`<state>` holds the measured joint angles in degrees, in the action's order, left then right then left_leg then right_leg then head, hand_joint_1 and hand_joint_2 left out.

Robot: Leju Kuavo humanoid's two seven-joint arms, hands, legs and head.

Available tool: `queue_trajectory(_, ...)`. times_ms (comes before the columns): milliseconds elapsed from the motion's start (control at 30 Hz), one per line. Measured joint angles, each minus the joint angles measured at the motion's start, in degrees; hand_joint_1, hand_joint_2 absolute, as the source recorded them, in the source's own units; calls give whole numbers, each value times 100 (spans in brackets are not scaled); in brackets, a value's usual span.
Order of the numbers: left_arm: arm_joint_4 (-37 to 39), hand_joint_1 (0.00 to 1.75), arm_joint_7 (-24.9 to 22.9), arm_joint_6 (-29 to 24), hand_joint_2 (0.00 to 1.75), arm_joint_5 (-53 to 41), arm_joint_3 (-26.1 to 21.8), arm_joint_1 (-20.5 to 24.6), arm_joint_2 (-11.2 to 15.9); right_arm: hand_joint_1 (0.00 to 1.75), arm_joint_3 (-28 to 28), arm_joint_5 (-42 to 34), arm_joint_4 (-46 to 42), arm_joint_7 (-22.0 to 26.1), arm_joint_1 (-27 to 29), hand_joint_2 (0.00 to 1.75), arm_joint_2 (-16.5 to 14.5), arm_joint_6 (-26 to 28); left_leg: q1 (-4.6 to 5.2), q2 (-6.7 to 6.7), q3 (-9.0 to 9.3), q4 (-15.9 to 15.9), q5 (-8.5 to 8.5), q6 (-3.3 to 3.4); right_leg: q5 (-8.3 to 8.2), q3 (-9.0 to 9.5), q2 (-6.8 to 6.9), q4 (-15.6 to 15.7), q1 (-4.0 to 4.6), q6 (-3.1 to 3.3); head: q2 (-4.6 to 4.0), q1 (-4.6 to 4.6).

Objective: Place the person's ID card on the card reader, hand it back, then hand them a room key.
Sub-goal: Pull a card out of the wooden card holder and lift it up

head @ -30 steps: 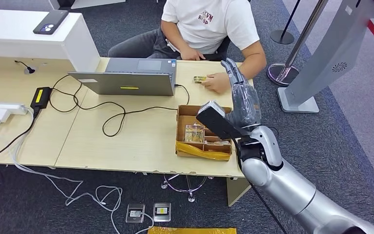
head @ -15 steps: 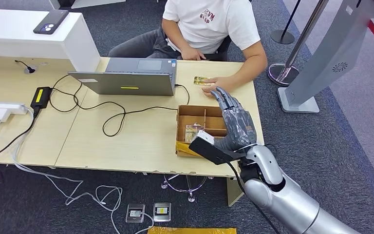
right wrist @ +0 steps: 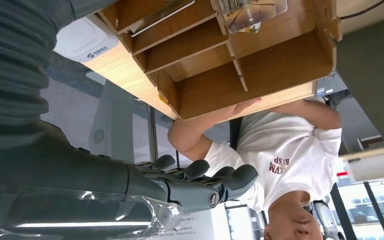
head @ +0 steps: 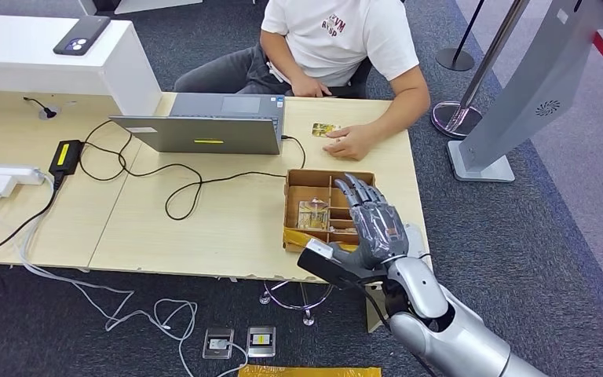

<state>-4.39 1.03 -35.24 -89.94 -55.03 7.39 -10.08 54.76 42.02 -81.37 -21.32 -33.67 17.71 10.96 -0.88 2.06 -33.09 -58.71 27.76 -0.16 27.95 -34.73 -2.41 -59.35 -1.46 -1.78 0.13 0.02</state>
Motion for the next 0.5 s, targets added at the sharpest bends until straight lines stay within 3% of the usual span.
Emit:
queue_trajectory(233,0,0,0,-9,0,0,-1,0,1,0,90,319,2,-169,35,175,11,-483,0,0,0,0,0,0,0,0,0,0,0,0,0,-1)
queue_trajectory(500,0,0,0,-10,0,0,-1,0,2,0,125,456,1,-241,39,175,20,-567,0,0,0,0,0,0,0,0,0,0,0,0,0,-1)
